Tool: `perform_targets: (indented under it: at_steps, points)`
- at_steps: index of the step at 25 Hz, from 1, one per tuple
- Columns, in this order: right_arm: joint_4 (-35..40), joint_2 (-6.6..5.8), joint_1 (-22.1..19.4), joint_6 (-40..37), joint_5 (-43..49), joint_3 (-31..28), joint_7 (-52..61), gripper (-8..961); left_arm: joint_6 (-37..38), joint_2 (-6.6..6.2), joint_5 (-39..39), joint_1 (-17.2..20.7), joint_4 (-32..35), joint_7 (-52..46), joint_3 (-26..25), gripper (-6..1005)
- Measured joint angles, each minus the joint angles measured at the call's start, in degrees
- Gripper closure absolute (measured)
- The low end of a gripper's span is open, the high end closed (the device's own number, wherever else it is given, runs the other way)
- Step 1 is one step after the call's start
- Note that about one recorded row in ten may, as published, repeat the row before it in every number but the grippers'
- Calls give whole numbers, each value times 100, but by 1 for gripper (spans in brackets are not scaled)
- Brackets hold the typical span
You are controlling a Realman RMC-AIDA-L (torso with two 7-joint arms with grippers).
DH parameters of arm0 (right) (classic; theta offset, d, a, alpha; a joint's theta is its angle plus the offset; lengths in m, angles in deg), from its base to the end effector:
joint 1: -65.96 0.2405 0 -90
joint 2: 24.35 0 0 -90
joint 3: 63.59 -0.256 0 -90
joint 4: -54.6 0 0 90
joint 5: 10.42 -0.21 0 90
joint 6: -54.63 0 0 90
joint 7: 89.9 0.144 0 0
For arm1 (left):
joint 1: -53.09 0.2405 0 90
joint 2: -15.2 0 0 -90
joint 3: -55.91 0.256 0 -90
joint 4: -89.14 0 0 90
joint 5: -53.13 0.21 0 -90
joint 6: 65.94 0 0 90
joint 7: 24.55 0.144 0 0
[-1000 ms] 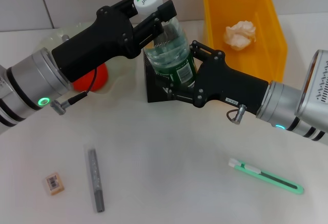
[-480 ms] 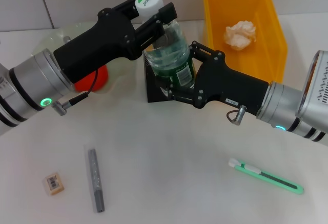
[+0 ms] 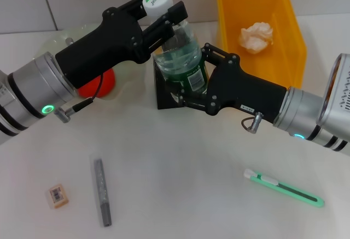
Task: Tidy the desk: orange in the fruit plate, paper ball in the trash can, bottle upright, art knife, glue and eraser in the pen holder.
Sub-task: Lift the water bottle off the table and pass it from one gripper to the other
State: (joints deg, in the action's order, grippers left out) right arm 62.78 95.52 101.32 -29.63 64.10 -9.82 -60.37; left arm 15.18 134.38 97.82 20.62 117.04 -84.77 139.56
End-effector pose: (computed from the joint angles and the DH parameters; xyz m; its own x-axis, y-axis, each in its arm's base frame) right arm 0.2260 0.3295 -0.0557 0.7081 0.1711 -0.6851 -0.2465 -0.8493 -0.4669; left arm -0.1614 0.3491 -0.0290 0.4597 0.0554 0.8863 0.3747 -0.9170 -0.1370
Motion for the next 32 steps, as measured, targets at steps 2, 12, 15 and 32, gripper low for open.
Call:
perform_targets:
  at_steps: [2, 12, 15, 32]
  points:
    - [-36, 0, 5, -2, -6, 0, 0, 192, 0, 0, -2, 0, 3, 0, 7, 564]
    - [-68, 1, -7, -60, -42, 61, 11, 188, 24, 0, -26, -11, 18, 0, 46, 560]
    - [-70, 1, -3, -59, -44, 58, 10, 184, 41, 0, -30, -13, 20, 0, 46, 559]
    - [-72, 0, 32, 187, -42, 30, 5, 160, 119, 0, -51, -32, 25, -3, 63, 552]
